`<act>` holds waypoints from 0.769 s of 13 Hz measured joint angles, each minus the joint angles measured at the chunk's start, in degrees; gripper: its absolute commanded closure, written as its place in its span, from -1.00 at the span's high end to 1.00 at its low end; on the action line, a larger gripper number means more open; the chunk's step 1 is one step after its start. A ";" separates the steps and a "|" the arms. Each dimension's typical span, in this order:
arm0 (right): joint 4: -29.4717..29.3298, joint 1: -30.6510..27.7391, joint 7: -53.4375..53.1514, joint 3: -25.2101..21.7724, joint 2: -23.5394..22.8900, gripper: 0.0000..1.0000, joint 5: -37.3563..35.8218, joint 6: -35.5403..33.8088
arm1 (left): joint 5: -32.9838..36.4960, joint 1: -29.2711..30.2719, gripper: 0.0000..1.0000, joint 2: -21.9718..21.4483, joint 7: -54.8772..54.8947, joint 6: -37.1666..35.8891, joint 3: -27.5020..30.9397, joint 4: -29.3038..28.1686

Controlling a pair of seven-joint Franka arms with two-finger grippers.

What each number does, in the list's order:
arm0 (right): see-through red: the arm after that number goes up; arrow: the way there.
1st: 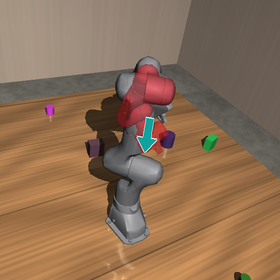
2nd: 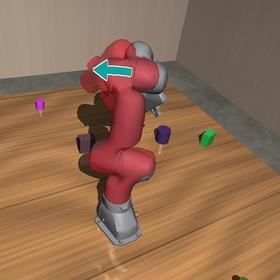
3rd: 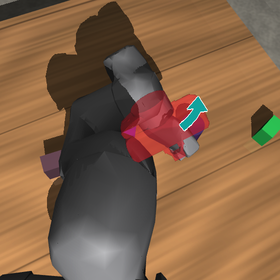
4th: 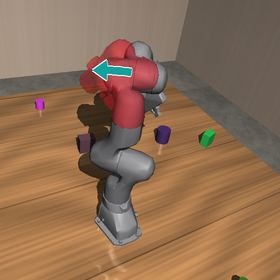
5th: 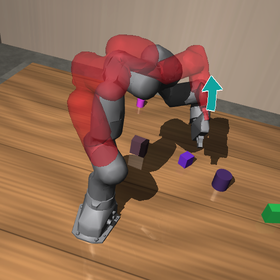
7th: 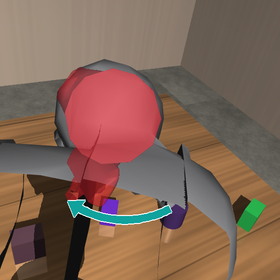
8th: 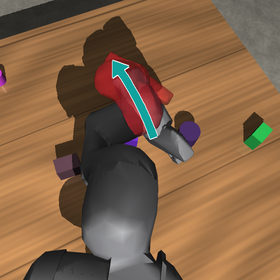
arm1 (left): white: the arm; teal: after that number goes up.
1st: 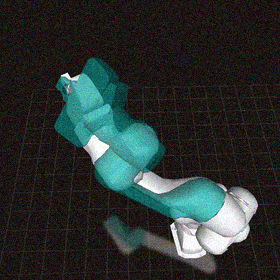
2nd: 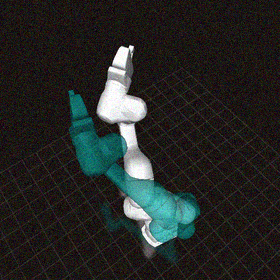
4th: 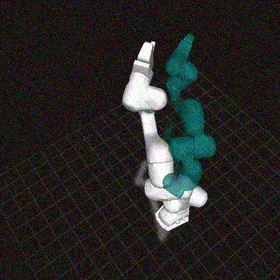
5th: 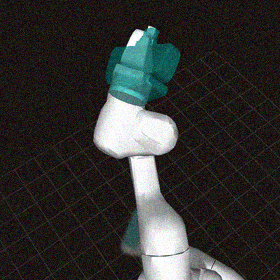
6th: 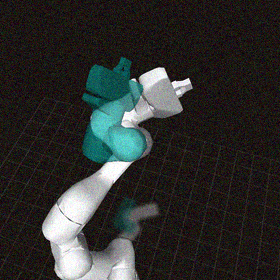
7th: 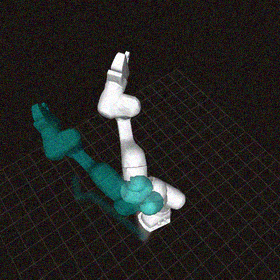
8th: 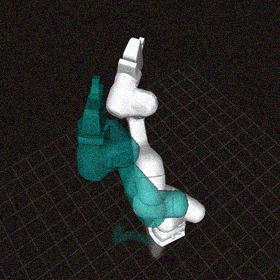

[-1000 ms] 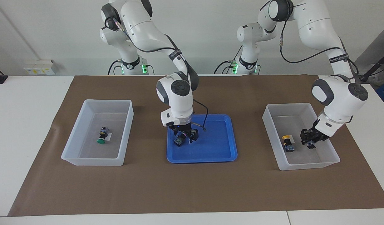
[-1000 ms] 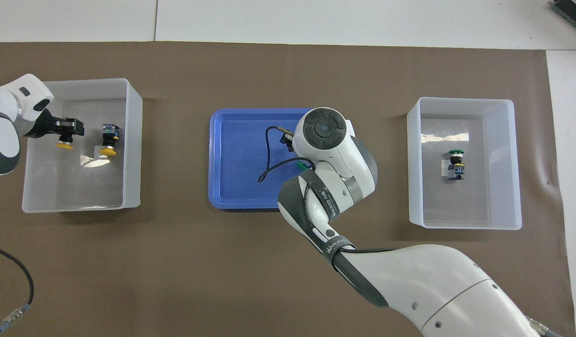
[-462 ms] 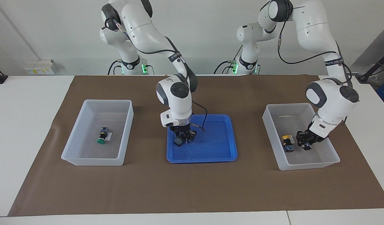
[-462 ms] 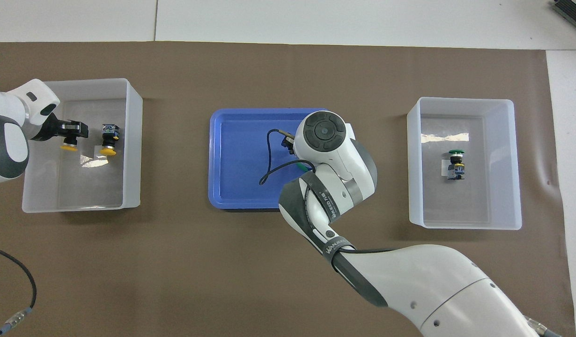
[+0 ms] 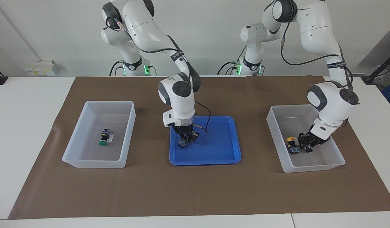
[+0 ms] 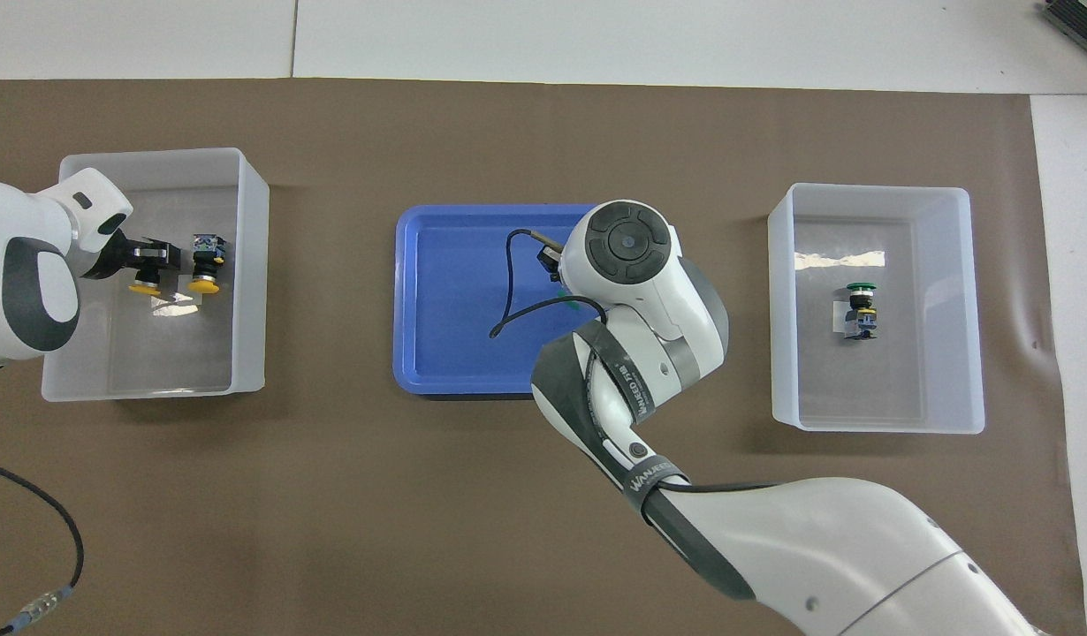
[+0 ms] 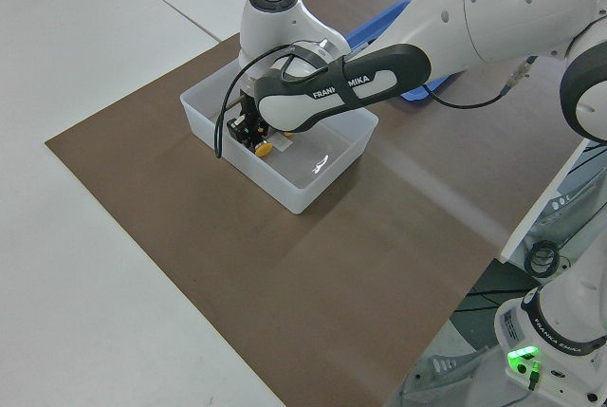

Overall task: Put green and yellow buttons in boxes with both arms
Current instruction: 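Carry the green button into the bin and open the right gripper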

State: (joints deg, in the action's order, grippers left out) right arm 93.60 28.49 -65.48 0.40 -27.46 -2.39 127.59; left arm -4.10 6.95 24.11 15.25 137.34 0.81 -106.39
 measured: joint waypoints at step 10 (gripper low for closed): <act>4.55 -24.33 47.64 -0.62 17.16 -1.00 -0.03 -15.51 | 0.00 -0.84 0.94 -0.30 0.29 -9.89 -0.13 6.99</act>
State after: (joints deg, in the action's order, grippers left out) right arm 98.15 4.16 -17.84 -0.23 -10.31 -2.42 112.08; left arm -4.10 6.11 23.82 15.54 127.45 0.68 -99.39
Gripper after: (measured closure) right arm 0.599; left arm 0.031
